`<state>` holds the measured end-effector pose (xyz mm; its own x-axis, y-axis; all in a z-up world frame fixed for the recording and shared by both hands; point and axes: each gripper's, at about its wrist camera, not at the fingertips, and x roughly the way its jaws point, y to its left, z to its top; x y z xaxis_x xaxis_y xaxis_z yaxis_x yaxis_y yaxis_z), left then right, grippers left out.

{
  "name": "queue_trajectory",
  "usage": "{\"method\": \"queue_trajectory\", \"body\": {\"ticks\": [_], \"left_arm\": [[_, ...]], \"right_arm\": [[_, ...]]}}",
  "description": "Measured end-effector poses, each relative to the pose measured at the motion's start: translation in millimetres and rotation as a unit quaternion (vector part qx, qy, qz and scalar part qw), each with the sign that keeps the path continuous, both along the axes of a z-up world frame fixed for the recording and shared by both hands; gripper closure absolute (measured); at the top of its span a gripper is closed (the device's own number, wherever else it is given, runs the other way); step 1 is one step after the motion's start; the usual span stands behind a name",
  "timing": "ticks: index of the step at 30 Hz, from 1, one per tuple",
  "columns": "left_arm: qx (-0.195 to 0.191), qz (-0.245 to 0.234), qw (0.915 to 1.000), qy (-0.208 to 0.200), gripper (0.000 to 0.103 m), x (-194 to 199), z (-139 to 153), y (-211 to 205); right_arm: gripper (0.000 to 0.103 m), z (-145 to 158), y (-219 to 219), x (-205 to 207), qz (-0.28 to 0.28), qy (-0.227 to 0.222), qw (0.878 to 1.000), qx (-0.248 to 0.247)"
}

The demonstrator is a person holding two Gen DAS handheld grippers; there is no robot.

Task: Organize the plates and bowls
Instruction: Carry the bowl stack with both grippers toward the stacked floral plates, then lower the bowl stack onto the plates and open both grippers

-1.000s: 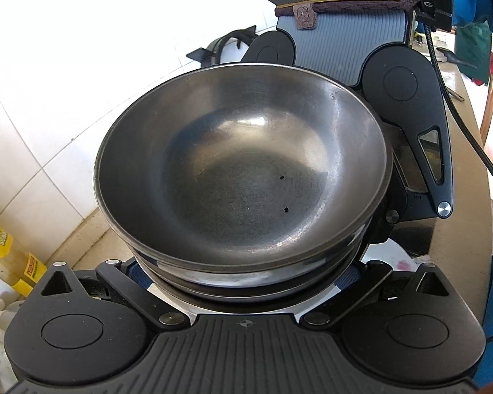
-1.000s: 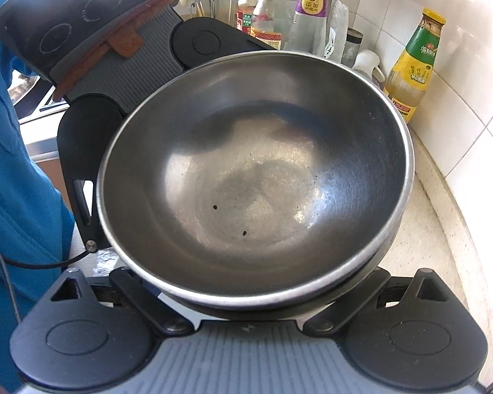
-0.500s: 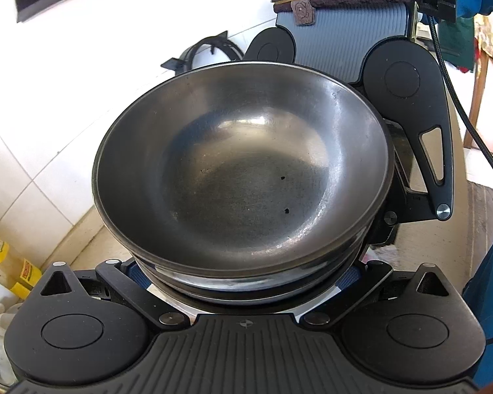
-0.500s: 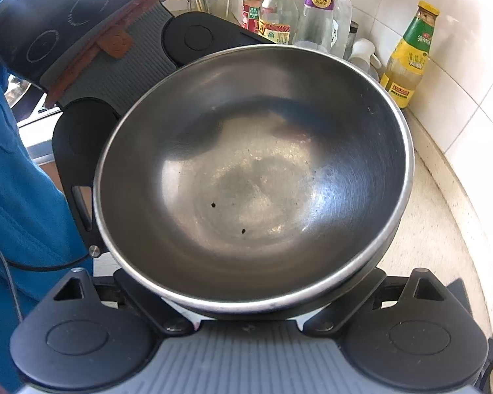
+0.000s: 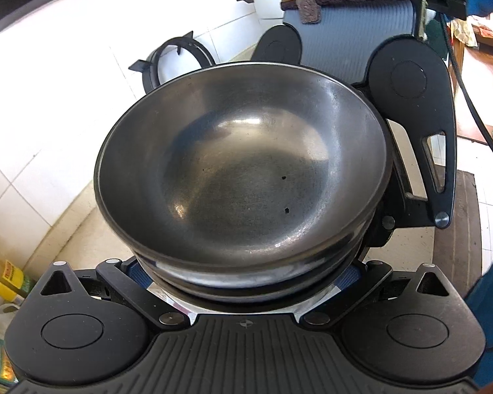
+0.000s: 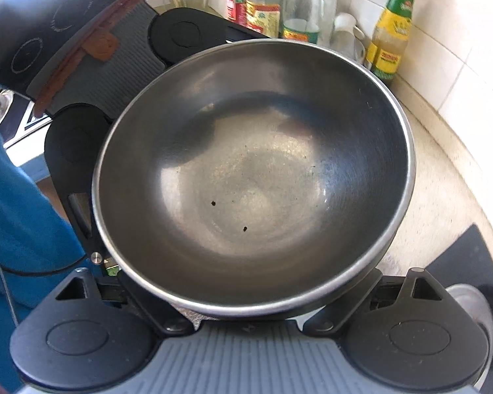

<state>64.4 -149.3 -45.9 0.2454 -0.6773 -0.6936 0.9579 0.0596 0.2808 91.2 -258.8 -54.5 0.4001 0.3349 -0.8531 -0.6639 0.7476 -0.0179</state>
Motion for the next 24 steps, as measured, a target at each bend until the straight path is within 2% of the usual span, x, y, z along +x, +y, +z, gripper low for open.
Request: {"method": "queue_trajectory", "body": {"ticks": [6,8,15,19,22,24], "left_arm": [[0.008,0.006,0.9998,0.015,0.001,9.3,-14.2,-8.8],[0.010,0.008,0.9997,0.019,0.002,-5.5,-18.3,-14.6],[0.022,0.029,0.9986,0.038,0.002,7.9,-35.5,-21.7],[0.027,0.042,0.9977,0.045,0.002,16.2,-45.0,-23.8],[0.029,0.062,0.9954,0.067,0.004,25.3,-50.9,-26.4],[0.027,0.064,0.9955,0.065,0.004,20.6,-52.7,-23.0]], "right_arm": [[0.015,-21.6,-2.1,8.3,-0.036,0.012,0.999,0.009],[0.015,-29.4,-3.1,13.3,-0.046,0.014,0.999,0.007],[0.018,-50.4,0.4,38.0,-0.075,0.017,0.997,0.008],[0.018,-62.6,6.2,44.7,-0.071,0.016,0.997,0.004],[0.019,-61.9,5.9,48.6,-0.072,0.011,0.997,0.000],[0.019,-61.2,6.2,51.3,-0.072,0.007,0.997,-0.003]]}}
